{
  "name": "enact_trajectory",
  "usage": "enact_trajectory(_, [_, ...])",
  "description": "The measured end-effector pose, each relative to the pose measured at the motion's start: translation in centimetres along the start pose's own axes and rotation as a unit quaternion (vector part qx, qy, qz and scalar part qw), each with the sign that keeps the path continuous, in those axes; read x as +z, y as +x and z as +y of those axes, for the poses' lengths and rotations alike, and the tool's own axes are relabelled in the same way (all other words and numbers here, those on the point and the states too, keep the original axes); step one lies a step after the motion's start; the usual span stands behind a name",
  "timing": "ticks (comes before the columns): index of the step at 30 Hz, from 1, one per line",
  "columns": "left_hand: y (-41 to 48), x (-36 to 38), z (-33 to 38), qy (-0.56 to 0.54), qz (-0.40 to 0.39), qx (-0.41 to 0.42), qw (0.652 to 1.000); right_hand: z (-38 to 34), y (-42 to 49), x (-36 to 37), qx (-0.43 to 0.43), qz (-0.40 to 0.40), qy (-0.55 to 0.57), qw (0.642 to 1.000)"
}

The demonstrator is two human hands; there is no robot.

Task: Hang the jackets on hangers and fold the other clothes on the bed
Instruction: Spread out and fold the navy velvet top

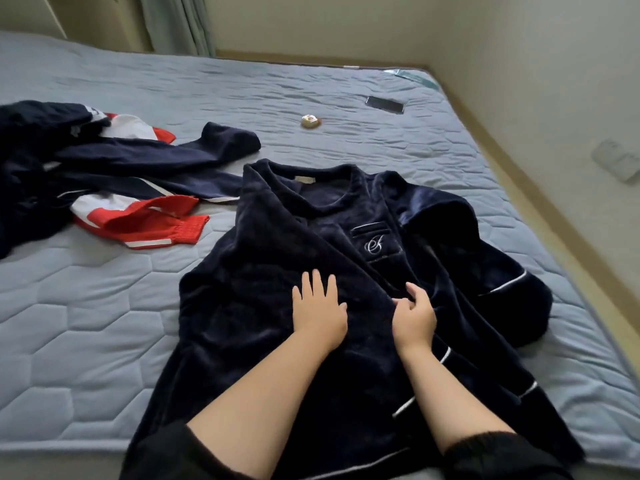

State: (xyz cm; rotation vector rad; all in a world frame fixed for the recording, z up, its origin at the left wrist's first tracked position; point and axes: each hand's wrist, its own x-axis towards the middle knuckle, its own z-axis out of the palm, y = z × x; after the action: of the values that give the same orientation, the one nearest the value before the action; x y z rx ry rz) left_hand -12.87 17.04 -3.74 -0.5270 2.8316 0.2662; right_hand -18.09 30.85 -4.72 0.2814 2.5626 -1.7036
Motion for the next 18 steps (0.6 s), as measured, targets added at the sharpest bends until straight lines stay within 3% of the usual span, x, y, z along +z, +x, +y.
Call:
enact_trajectory(3, [-0.6, 0.9, 3.5, -0.017, -0.009, 0.033, 0.999, -0.3, 1.9, -2.3, -0.008, 0.090, 0.036, 0.995])
enact_trajectory(6, [-0.7, 1.8, 5.6, -0.025, -0.020, 0.043, 0.999, 0.3, 4.2, -5.9, -0.056, 0.211, -0.063, 0.974])
enact_trajectory(9, [-0.8, 2.4, 6.0, 0.005, -0.019, 0.041, 0.999, 1.2, 6.3, -10.2, 0.000, 0.299, -0.171, 0.939])
enact_trajectory(11, [-0.7, 2.6, 5.9, 0.020, -0.024, 0.045, 0.998, 2.0, 7.4, -12.6, 0.120, 0.299, -0.200, 0.925])
enact_trajectory(14, [-0.4, 2.4, 5.6, 0.021, -0.039, 0.057, 0.997, 2.8, 7.8, -14.6, 0.307, 0.269, -0.149, 0.901])
enact_trajectory(18, [-0.5, 1.9, 5.3, 0.032, -0.066, 0.078, 0.994, 2.0, 7.9, -14.5, 0.288, 0.188, -0.069, 0.936])
